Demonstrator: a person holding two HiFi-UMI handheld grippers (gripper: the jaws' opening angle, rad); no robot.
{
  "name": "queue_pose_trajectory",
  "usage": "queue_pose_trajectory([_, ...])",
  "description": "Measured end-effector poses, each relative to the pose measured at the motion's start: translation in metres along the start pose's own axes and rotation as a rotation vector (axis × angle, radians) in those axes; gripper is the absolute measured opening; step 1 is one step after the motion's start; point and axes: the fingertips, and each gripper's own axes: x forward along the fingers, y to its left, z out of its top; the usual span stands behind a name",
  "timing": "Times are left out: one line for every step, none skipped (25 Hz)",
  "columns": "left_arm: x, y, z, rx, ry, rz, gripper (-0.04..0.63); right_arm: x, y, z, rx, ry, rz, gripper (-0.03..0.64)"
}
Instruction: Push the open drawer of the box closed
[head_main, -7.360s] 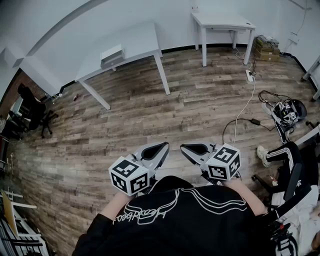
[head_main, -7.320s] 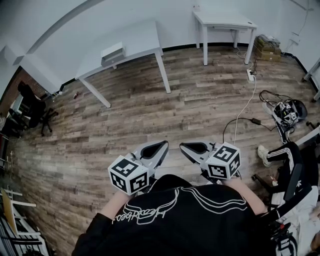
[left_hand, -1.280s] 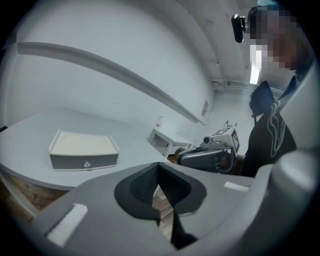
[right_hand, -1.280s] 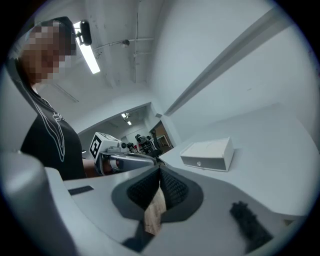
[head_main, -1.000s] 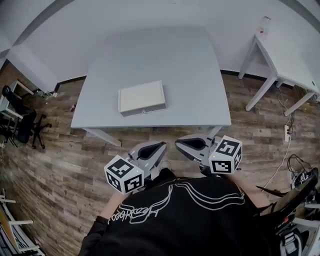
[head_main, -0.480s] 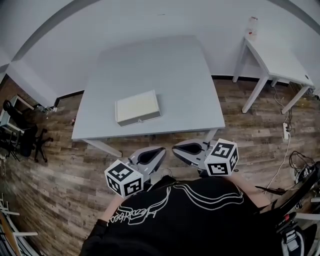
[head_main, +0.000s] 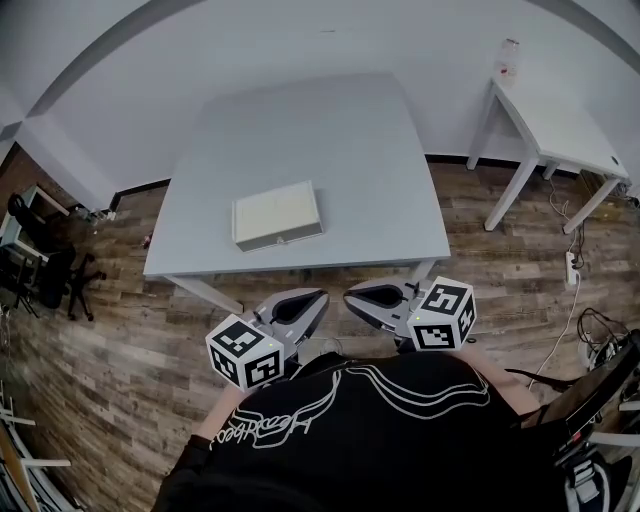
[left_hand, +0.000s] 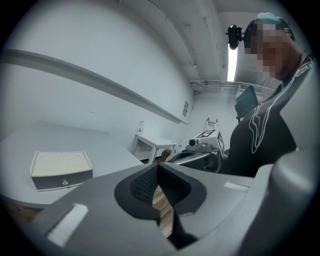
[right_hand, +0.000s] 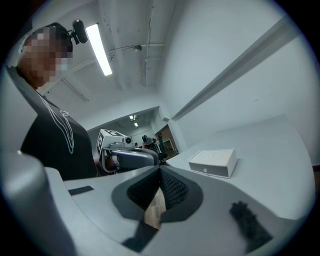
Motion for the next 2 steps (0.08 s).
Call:
queue_pose_trajectory([0.0001, -0.0005, 0.0004, 0.001, -0.001, 0.001, 0.008, -0.0006, -0.0003, -0.0005, -0.002, 0.002, -0.005, 0.009])
queue_pose_trajectory([0.0004, -0.0012, 0.0006, 0.001, -0.002, 0.001, 0.008, -0.0012, -0.0007, -0.0011, -0.004, 0.004, -0.011, 0.009])
